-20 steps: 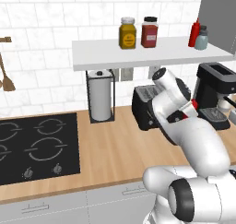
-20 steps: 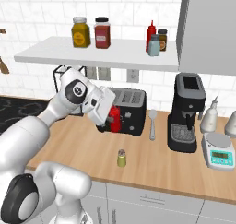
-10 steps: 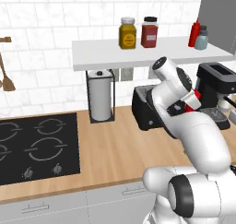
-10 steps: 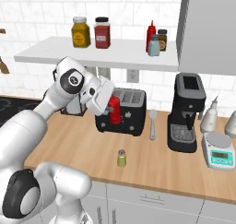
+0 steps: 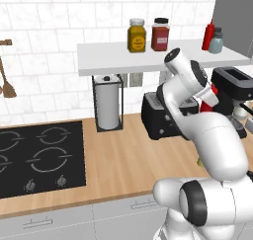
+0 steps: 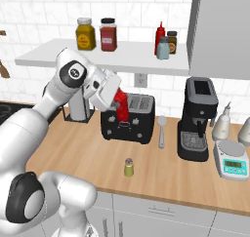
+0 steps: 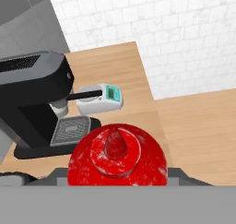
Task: Put the shaker and condiment bottle from the counter next to their counterparts in the cabinet.
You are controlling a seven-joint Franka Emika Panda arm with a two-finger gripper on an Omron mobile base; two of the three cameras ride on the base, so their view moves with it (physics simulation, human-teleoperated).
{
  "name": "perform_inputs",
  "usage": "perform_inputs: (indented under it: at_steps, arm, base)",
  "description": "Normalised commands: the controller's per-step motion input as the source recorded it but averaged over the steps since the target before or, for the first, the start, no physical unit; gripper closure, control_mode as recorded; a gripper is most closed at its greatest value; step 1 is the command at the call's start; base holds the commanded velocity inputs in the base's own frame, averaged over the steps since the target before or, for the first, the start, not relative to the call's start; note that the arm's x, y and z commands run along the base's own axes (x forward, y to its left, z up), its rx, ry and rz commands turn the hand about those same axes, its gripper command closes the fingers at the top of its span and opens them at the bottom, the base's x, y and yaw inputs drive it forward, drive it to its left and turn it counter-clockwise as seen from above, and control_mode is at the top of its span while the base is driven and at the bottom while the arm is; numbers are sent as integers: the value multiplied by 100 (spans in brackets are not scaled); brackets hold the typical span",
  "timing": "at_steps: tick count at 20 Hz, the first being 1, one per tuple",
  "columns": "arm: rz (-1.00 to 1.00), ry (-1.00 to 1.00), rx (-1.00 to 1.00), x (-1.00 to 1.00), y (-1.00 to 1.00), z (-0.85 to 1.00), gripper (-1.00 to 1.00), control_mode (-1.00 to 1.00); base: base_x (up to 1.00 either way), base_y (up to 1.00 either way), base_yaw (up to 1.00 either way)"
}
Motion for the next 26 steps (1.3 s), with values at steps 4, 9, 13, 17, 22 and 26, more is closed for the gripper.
perform_inputs:
  at_steps: [4, 9, 13, 17, 22, 26]
  arm:
    - [0, 0, -7, 1, 0, 29, 100, -100]
    - [0, 0, -15, 1, 0, 17, 100, -100]
    - [0, 0, -5, 0, 0, 35, 100, -100]
    - [0, 0, 0, 3, 0, 45, 100, -100]
    - [0, 0, 0, 12, 0, 49, 100, -100]
    - [0, 0, 0, 10, 0, 45, 100, -100]
  base:
    - [0, 0, 0]
    - [0, 0, 0]
    - [0, 0, 0]
    - [0, 0, 0]
    - [0, 0, 0]
    - [0, 0, 0]
